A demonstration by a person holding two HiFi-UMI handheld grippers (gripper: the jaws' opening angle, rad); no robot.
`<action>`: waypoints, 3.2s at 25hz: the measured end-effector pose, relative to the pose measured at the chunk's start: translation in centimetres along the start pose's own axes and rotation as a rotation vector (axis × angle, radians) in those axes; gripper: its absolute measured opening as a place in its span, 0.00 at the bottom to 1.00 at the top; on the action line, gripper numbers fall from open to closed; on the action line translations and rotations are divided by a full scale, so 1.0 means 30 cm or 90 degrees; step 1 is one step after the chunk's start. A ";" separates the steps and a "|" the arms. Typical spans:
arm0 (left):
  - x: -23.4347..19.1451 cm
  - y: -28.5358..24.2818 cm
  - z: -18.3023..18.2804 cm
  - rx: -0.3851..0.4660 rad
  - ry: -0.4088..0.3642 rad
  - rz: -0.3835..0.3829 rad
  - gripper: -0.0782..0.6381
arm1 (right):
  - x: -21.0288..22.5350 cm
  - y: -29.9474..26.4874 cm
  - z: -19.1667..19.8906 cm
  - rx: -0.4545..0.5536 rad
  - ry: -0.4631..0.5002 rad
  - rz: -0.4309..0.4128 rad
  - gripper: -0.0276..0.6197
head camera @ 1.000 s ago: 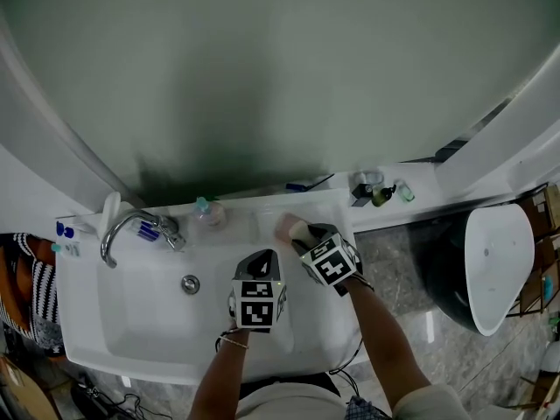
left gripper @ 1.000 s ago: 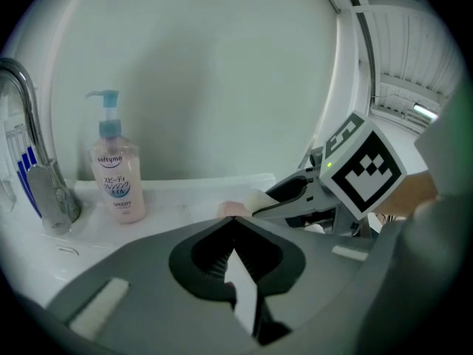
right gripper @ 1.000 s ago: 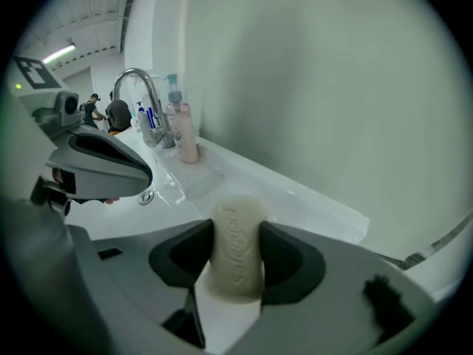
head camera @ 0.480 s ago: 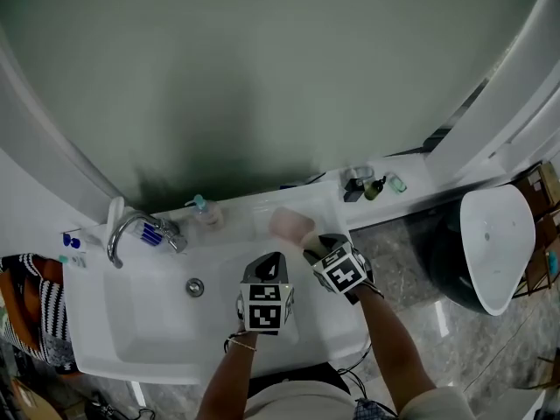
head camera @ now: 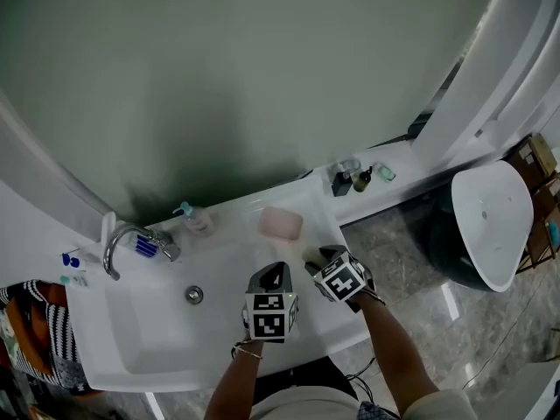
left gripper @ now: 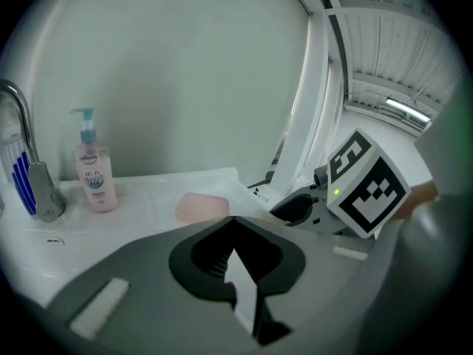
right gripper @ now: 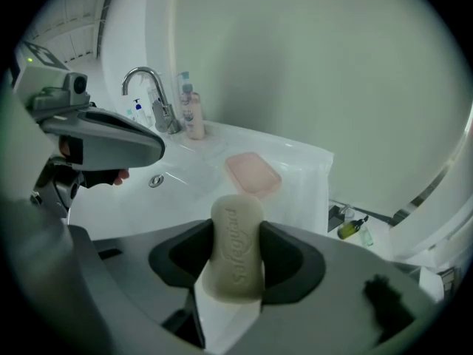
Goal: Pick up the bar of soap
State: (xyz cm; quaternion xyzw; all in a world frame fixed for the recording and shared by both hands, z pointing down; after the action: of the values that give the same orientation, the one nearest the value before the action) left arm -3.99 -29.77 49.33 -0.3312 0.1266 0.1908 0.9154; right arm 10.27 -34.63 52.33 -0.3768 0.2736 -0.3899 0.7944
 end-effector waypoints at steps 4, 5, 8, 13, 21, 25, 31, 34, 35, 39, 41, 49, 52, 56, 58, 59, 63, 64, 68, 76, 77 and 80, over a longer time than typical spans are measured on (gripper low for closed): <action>-0.023 -0.006 0.042 -0.033 0.050 0.002 0.12 | -0.027 -0.012 0.025 -0.009 -0.014 -0.011 0.37; -0.027 -0.005 0.050 -0.036 0.057 -0.001 0.12 | -0.034 -0.015 0.031 -0.009 -0.017 -0.015 0.37; -0.024 -0.008 0.060 -0.038 0.060 -0.010 0.12 | -0.050 -0.031 0.057 -0.015 -0.035 -0.025 0.37; -0.021 -0.003 0.060 -0.045 0.094 -0.002 0.12 | -0.070 -0.049 0.077 -0.030 -0.021 -0.042 0.37; -0.033 0.007 0.076 -0.053 0.081 -0.014 0.12 | -0.097 -0.081 0.098 -0.059 0.005 -0.061 0.37; -0.039 0.012 0.075 -0.048 0.080 -0.020 0.12 | -0.101 -0.087 0.100 -0.065 0.017 -0.064 0.37; -0.035 0.021 0.091 -0.055 0.069 -0.018 0.12 | -0.088 -0.087 0.109 -0.067 0.007 -0.076 0.37; -0.050 0.033 0.100 -0.063 0.064 -0.024 0.12 | -0.085 -0.106 0.086 -0.077 0.004 -0.087 0.37; -0.051 0.036 0.103 -0.065 0.064 -0.026 0.12 | -0.084 -0.110 0.078 -0.081 0.001 -0.092 0.37; -0.034 0.042 0.112 -0.064 0.056 -0.031 0.12 | -0.079 -0.097 0.092 -0.083 -0.010 -0.097 0.37; -0.033 0.045 0.110 -0.062 0.052 -0.029 0.12 | -0.079 -0.098 0.093 -0.081 -0.026 -0.088 0.37; -0.020 0.063 0.108 -0.052 0.048 -0.016 0.12 | -0.074 -0.103 0.091 -0.098 -0.058 -0.104 0.37; -0.020 0.073 0.104 -0.044 0.047 -0.013 0.12 | -0.080 -0.101 0.082 -0.100 -0.041 -0.099 0.41; -0.018 0.084 0.104 -0.037 0.040 -0.015 0.12 | -0.056 -0.057 0.050 -0.049 -0.078 -0.104 0.41; -0.016 0.085 0.100 -0.032 0.041 -0.017 0.12 | -0.042 -0.030 0.029 -0.025 -0.078 -0.095 0.41; -0.014 0.086 0.098 -0.030 0.041 -0.018 0.12 | -0.038 -0.015 0.019 -0.015 -0.076 -0.091 0.41; -0.002 0.087 0.097 -0.023 0.044 -0.013 0.12 | -0.036 0.056 -0.006 0.015 -0.078 -0.065 0.41; 0.000 0.087 0.096 -0.020 0.044 -0.012 0.12 | -0.036 0.073 -0.009 0.023 -0.076 -0.050 0.41; 0.012 0.094 0.089 -0.007 0.041 -0.014 0.12 | -0.047 0.151 -0.026 0.082 -0.088 0.011 0.40; 0.046 0.109 0.083 0.012 0.037 0.005 0.12 | -0.117 0.278 -0.038 0.193 -0.118 0.079 0.38; 0.047 0.112 0.084 0.012 0.037 0.007 0.12 | -0.129 0.290 -0.036 0.203 -0.124 0.099 0.29; 0.048 0.121 0.087 0.013 0.034 0.012 0.12 | -0.157 0.316 -0.027 0.224 -0.145 0.139 0.13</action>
State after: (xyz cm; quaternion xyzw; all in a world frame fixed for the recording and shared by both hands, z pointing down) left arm -3.98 -25.11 48.74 -0.3253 0.1561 0.1895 0.9132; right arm 11.04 -27.15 44.83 -0.2424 0.1489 -0.2985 0.9110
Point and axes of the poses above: the fingertips, and each gripper's own axes: y backward along the fingers, x to its right, z out of its underside, the point moved 9 cm from there along y, backward along the fingers, and after that the axes turned 10 degrees about y, right-handed, at the moved point
